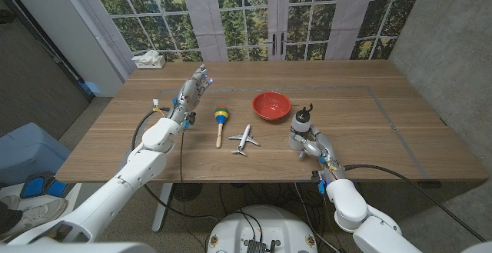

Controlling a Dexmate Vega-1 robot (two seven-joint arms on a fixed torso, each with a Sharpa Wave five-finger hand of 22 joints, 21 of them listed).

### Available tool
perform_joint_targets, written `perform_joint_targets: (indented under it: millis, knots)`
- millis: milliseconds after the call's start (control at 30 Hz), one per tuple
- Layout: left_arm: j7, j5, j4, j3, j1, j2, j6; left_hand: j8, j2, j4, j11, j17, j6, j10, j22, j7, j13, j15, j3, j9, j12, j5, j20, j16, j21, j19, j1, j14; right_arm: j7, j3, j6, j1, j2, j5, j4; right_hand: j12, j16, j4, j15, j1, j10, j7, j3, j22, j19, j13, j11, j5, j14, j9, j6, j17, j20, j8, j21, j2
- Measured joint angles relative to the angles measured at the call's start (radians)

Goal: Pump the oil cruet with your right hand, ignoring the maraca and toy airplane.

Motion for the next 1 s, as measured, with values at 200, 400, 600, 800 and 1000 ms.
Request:
perform_joint_targets:
  millis: [200,400,600,800,1000]
  knots:
    - [0.005,0.001,-0.007,-0.002,0.005,0.003,0.003,0.0,0.0,0.0,0.0,0.0,0.0,0.0,0.0,0.0,0.0,0.0,0.0,0.0,0.0,0.0,0.0,0.0,0.0,0.0,0.0,0.0,-0.001,-0.008,0.07,0.011,0.02,-0.007,0.037,0.03,-0.008,-0.003,0.002,-0.007,0.086,0.007,0.008,0.005,-0.046,0.027,0.019,-0.014,0.001,0.005,0.13,0.002,0.018,0.031,0.035,0.015]
    - [0.007,0.002,-0.011,-0.002,0.006,0.006,0.008,0.0,0.0,-0.004,0.0,0.0,0.004,0.0,0.0,-0.004,0.0,0.0,-0.004,0.0,0.0,0.0,0.0,0.0,0.0,0.0,0.0,0.0,-0.018,-0.013,0.147,0.02,0.062,-0.028,0.101,0.052,-0.007,-0.009,0.001,-0.018,0.11,0.041,0.014,0.012,-0.066,0.058,0.029,-0.016,-0.011,0.004,0.181,0.002,0.03,0.045,0.061,0.026]
    - [0.009,0.003,-0.016,-0.002,0.006,0.007,0.011,0.0,0.0,-0.004,0.0,0.0,0.004,0.0,0.0,-0.004,0.0,0.0,-0.004,0.0,0.0,0.0,0.0,0.0,-0.004,0.0,0.0,0.0,-0.041,-0.013,0.204,0.02,0.092,-0.056,0.135,0.06,-0.007,-0.013,0.007,-0.018,0.126,0.059,0.018,0.005,-0.069,0.074,0.045,-0.021,-0.016,0.005,0.199,0.002,0.027,0.052,0.071,0.026]
    - [0.012,0.005,-0.022,-0.004,0.01,0.009,0.012,0.0,0.0,-0.004,0.0,0.0,0.004,0.0,0.0,-0.004,0.0,0.0,-0.004,0.0,0.0,0.0,0.0,0.0,-0.004,0.0,0.0,0.0,-0.056,-0.007,0.224,0.014,0.108,-0.078,0.146,0.06,-0.007,-0.012,0.001,-0.018,0.126,0.06,0.018,0.005,-0.069,0.082,0.045,-0.021,-0.021,0.005,0.201,0.002,0.027,0.052,0.077,0.026]
    - [0.015,0.006,-0.027,-0.006,0.016,0.011,0.012,0.0,0.0,-0.004,0.0,0.0,0.004,0.0,0.0,-0.004,0.0,0.0,-0.004,0.0,0.0,0.0,0.0,0.0,-0.004,0.0,0.0,0.0,-0.062,0.001,0.225,0.004,0.111,-0.09,0.141,0.06,-0.007,-0.012,0.001,-0.018,0.127,0.06,0.018,0.0,-0.075,0.088,0.045,-0.021,-0.021,0.005,0.201,0.002,0.032,0.052,0.08,0.026]
